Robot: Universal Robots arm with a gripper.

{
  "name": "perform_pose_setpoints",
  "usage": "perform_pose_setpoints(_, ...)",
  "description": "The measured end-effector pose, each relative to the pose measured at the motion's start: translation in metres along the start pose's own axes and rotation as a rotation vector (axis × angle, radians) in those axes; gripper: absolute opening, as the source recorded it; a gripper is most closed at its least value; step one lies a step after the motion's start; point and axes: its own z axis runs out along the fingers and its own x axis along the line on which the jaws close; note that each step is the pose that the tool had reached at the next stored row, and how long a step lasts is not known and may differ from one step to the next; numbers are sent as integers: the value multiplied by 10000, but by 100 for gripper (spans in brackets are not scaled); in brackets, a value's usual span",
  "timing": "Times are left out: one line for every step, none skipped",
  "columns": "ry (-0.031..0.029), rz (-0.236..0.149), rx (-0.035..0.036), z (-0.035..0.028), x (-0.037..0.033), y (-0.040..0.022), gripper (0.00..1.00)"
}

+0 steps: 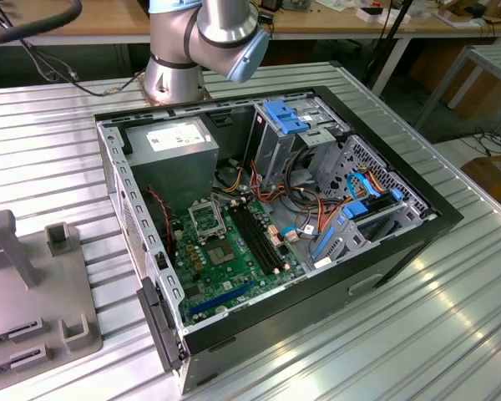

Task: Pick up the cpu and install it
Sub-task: 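Pick up the cpu and move it towards the insertion slot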

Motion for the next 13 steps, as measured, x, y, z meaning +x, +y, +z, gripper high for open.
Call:
perform_pose_setpoints(0, 0, 0, 19, -3, 0, 54)
perform_pose_setpoints(-1, 0, 0, 38, -4, -1, 54)
perform_pose_setpoints(-1, 0, 0, 64, -5, -3, 54)
perform_pose_setpoints(0, 0, 0, 80, -6, -4, 54)
perform_pose_setpoints(0, 0, 0, 112, -9, -6, 54)
perform_pose_setpoints(-1, 1, 0, 129, -9, -7, 54)
perform_pose_setpoints(-1, 1, 0, 150, -10, -7, 54)
perform_pose_setpoints(0, 1, 0, 166, -11, -8, 54)
perform_pose_setpoints(-1, 1, -1, 176, -11, -9, 54)
perform_pose_setpoints(1, 1, 1, 179, -11, -9, 54)
perform_pose_setpoints(2, 1, 1, 179, -11, -9, 54)
perform_pose_setpoints(0, 1, 0, 183, -11, -9, 54)
perform_pose_setpoints(0, 1, 0, 184, -11, -9, 54)
